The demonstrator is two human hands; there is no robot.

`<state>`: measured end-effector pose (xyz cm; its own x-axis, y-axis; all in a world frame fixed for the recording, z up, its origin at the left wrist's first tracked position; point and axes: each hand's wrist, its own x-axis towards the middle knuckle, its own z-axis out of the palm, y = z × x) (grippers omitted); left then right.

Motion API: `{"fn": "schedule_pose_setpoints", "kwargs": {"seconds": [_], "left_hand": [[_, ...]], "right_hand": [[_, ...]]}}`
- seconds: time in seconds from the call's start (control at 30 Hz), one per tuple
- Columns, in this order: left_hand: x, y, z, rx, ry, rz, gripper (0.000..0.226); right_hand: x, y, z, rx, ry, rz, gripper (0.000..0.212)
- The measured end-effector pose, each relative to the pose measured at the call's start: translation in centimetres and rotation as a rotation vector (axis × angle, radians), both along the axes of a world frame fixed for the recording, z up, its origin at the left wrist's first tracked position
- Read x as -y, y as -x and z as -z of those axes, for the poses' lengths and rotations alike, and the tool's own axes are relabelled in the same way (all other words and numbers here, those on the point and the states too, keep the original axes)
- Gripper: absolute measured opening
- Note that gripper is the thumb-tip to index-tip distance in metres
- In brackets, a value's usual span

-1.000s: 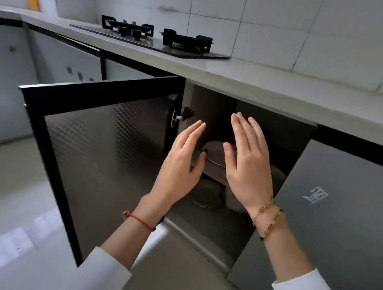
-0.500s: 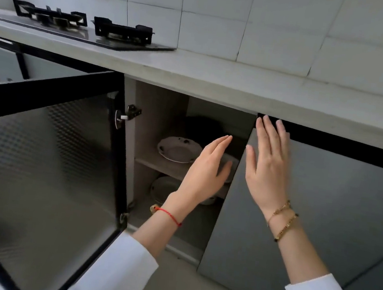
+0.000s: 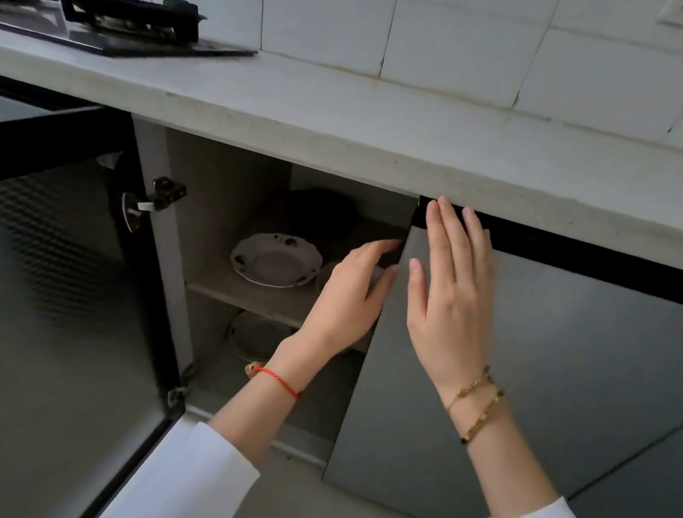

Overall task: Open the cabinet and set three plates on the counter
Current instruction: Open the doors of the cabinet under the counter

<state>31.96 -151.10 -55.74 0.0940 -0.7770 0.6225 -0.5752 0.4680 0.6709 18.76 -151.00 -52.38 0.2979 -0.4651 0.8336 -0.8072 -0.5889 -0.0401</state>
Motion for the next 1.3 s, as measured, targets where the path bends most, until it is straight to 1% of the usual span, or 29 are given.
{"fn": "schedule_pose_setpoints", "kwargs": {"seconds": [0.07,0.17,0.23,0.33,0.53,0.77,0.87,1.1,1.17,1.23,1.3], "left_hand": [[-0.2,0.1,0.1,-0.031,-0.032,0.032,0.034],[-0.8,0.3,-0.1,-0.094,-0.08,0.085,0.032],[-1.0,0.3,-0.5,-0.098,-0.083,0.098,0.031],[-1.8,0.1,-0.5,-0.073,-0.066,0.104,0.028],[-4.1,-0.3,0.1,-0.032,-0.009,0.155,0.027],[-7.1,0.4,0.7,-0.049,0.059,0.24,0.024],[-8.5,0.7,1.3,-0.071,0.05,0.282,0.023],[-12.3,1.9,1.6,-0.112,0.064,0.359,0.027],[-13.4,2.5,1.8,-0.109,0.081,0.379,0.034],[-14.4,3.3,2.0,-0.072,0.148,0.386,0.046],[-15.1,4.0,2.2,-0.063,0.232,0.418,0.047]], "right_hand": [[-0.1,0.0,-0.2,-0.003,-0.013,0.0,0.05],[-0.4,-0.1,-0.7,-0.01,-0.036,-0.002,0.05],[-0.7,-0.2,-0.9,-0.021,-0.052,0.012,0.051],[-1.4,-0.1,-0.9,-0.026,-0.077,0.035,0.051],[-3.8,0.4,-0.4,-0.048,-0.019,0.092,0.051],[-7.6,1.5,-0.5,-0.071,0.013,0.11,0.051],[-9.3,1.9,-0.8,-0.047,0.032,0.11,0.05],[-12.8,3.4,-0.8,-0.031,0.103,0.139,0.051],[-13.7,4.2,-0.7,-0.04,0.124,0.149,0.053],[-14.8,5.2,-0.5,-0.044,0.163,0.152,0.052],[-15.9,6.2,-0.3,-0.041,0.199,0.142,0.052]]}}
